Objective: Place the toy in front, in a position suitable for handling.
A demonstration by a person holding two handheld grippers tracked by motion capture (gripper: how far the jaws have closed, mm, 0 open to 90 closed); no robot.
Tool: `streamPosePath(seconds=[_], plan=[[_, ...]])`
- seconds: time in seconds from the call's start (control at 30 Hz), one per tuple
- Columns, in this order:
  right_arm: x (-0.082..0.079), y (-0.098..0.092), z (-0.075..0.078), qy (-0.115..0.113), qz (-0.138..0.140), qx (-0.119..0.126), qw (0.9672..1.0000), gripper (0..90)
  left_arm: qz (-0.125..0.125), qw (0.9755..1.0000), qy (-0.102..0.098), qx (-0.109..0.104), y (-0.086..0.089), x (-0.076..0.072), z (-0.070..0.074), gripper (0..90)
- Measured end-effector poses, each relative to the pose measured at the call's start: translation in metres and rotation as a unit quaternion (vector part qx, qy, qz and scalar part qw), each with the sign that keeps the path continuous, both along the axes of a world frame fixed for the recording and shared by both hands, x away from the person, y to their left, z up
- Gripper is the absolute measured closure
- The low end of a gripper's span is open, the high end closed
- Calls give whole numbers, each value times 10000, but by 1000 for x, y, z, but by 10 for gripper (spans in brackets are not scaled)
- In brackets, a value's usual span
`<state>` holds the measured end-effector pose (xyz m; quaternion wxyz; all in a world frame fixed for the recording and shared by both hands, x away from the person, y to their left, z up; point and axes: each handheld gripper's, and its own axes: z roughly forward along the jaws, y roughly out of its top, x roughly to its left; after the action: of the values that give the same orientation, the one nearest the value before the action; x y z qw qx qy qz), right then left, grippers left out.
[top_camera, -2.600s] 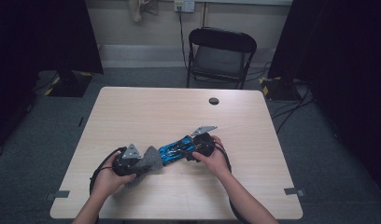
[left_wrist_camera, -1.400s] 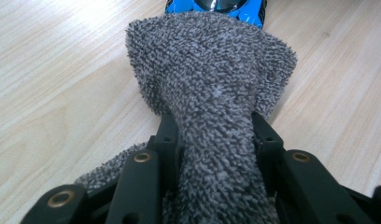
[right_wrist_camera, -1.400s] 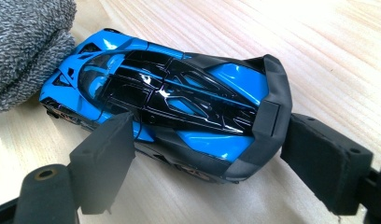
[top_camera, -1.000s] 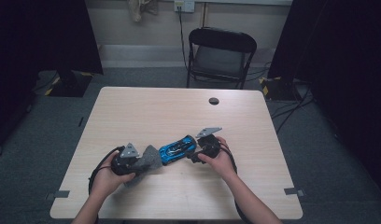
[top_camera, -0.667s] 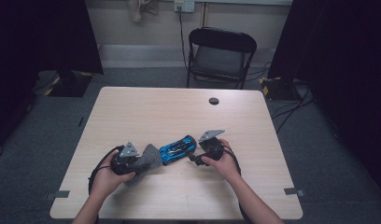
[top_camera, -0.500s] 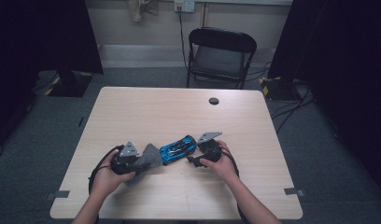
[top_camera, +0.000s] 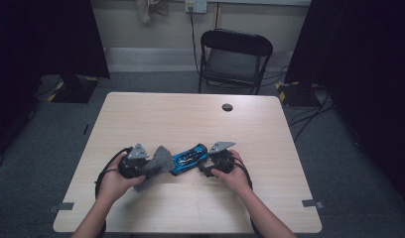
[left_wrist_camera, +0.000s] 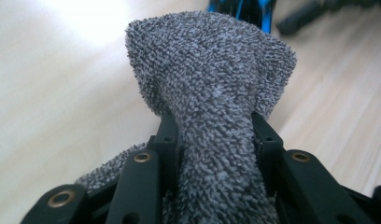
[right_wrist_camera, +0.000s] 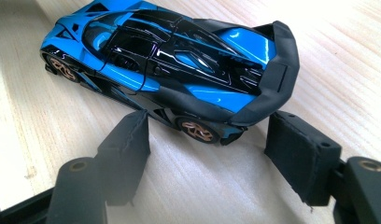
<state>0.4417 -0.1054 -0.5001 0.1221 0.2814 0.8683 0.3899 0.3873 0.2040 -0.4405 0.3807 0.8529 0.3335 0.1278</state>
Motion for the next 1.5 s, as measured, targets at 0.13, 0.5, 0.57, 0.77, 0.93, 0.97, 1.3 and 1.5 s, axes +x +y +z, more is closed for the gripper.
streamPosePath(seconds=[0.13, 0.5, 0.57, 0.77, 0.93, 0.97, 1.3, 1.5], plan=[[0, 0, -1, -13, -8, 24, 10000, 300, -193, 9996, 52, -179, -27, 22, 14, 634], [2, -8, 4, 66, 16, -10, 10000, 308, -502, 9984, 242, 132, -92, 57, -6, 634], [1, -14, 11, 111, -102, 186, 9997, 317, -532, 9983, 232, 105, -93, 58, -9, 632], [6, -30, 27, 124, -443, 390, 9982, 433, -576, 9979, 194, 230, -91, 57, -10, 635], [11, -31, 36, 195, -632, 726, 9952, 486, -554, 9982, 148, 150, -90, 56, -12, 635], [12, -29, 37, 212, -622, 727, 9952, 501, -557, 9982, 134, 171, -91, 56, -12, 635], [17, -13, 26, 260, -655, 420, 9966, 538, -599, 9979, 83, 218, -91, 55, -12, 633], [19, -8, 28, 216, -596, 216, 9978, 605, -599, 9980, 44, 187, -89, 53, -13, 633]])
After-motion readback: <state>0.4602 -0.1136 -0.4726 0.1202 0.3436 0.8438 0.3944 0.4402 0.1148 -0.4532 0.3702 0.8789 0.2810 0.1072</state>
